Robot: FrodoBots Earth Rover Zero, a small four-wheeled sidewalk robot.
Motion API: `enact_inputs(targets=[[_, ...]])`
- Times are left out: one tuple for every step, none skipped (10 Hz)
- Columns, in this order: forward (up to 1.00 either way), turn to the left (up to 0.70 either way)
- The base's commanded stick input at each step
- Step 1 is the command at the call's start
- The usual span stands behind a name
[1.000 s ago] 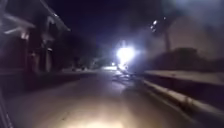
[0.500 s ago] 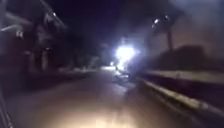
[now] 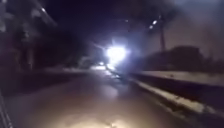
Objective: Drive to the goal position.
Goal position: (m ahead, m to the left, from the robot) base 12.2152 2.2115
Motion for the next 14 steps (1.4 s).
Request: enact_inputs(targets=[[0.70,0.00],[0.70,0.00],[0.70,0.00],[0.70,0.00],[0.70,0.00],[0.70,0.00],[0.70,0.00],[0.70,0.00],[0.70,0.00],[0.70,0.00],[0.70,0.00],[0.70,0.00],[0.70,0.00],[0.70,0.00]])
